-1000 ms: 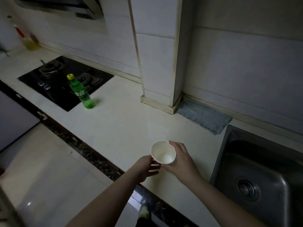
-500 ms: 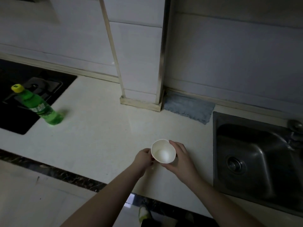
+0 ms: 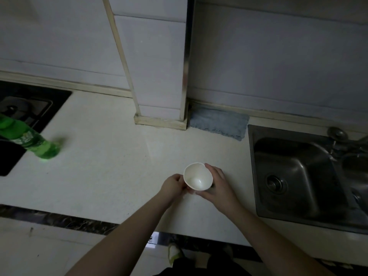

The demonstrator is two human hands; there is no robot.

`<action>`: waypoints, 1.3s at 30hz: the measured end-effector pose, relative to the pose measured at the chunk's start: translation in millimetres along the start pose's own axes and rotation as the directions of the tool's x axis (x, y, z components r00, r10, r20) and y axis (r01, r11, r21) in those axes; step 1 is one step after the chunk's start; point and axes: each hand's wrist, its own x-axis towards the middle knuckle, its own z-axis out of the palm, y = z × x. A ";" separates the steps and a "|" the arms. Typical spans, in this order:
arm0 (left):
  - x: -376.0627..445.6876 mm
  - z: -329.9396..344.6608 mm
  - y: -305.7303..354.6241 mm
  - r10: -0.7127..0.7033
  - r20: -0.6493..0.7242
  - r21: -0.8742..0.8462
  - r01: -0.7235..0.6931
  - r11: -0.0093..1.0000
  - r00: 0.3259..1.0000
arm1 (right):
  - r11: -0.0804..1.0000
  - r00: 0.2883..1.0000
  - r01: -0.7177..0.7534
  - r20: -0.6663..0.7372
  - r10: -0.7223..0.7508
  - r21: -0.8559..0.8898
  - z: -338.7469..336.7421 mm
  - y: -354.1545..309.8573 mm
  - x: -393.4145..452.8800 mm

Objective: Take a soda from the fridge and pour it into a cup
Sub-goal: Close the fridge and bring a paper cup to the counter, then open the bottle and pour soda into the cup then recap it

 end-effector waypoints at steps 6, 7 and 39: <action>-6.1 -11.2 3.6 0.197 -0.038 0.347 -0.172 0.922 0.980 | 0.997 0.997 0.004 0.076 0.002 -0.079 -12.1 -7.4 -3.6; -6.2 -13.3 3.7 0.230 -0.043 0.383 -0.196 0.903 0.972 | 0.995 0.997 0.004 0.080 0.005 -0.105 -15.3 -8.5 -4.2; -203.7 -42.2 -20.2 0.410 -0.128 0.921 -0.046 0.388 0.903 | 0.675 0.938 0.333 0.158 -0.308 -0.659 5.9 -76.0 -113.2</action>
